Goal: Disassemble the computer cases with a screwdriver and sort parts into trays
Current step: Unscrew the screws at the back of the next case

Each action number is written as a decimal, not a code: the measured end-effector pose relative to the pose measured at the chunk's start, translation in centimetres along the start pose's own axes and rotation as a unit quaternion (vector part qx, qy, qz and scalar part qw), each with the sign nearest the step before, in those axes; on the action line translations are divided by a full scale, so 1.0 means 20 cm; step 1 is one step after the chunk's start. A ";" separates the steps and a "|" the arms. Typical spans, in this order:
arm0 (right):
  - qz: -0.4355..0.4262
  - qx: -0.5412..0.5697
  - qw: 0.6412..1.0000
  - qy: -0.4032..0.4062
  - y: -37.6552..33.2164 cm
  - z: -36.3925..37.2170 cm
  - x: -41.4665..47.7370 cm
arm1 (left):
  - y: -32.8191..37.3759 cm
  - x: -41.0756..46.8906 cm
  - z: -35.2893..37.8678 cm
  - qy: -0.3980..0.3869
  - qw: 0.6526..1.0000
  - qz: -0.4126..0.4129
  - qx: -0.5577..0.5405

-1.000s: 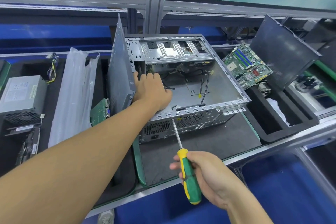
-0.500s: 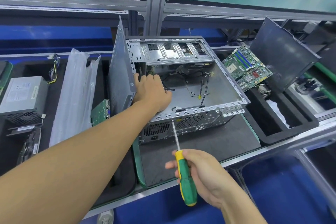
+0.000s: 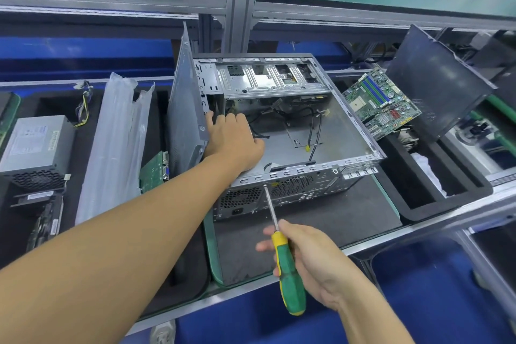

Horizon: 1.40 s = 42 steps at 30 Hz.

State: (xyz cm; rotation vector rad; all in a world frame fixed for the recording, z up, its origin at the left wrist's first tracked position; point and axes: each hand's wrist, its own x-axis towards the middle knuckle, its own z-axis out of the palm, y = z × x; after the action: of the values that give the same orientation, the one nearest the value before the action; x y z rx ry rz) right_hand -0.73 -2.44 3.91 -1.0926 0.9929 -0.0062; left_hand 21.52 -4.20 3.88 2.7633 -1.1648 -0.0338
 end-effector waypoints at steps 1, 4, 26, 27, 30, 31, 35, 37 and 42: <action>0.004 0.005 1.000 0.001 -0.01 -0.01 0.00 | 0.00 0.00 0.00 0.000 1.000 0.000 0.000; -0.043 -0.073 0.996 0.017 -0.02 -0.02 0.00 | 0.00 0.00 0.01 0.003 1.000 0.000 -0.002; -0.087 -0.059 0.994 0.029 0.01 -0.03 0.04 | -0.01 0.01 0.02 0.023 1.000 0.006 0.018; -0.095 -0.089 0.990 0.044 0.01 -0.03 0.05 | -0.01 0.01 0.02 0.023 0.999 0.006 0.022; -0.112 -0.143 0.981 0.061 0.01 -0.02 0.06 | -0.01 0.01 0.02 0.023 0.999 0.002 0.027; -0.109 -0.133 0.984 0.046 0.02 -0.01 0.07 | -0.01 0.01 0.02 0.024 0.999 0.001 0.027; -0.099 -0.113 0.989 0.001 0.02 0.03 0.07 | 0.00 -0.01 -0.01 0.033 0.999 -0.002 0.009; -0.115 -0.147 0.982 0.007 0.02 0.04 0.07 | 0.00 -0.07 -0.05 0.108 0.990 0.033 -0.083; -0.134 -0.168 0.976 0.023 0.03 0.05 0.08 | -0.01 -0.58 -0.10 0.151 0.886 0.059 -0.434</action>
State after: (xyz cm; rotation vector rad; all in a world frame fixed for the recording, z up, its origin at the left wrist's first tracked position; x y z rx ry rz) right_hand 0.54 -2.11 2.50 -1.5375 0.9006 -0.0865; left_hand 13.70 4.53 5.40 1.8275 -0.9145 -0.0847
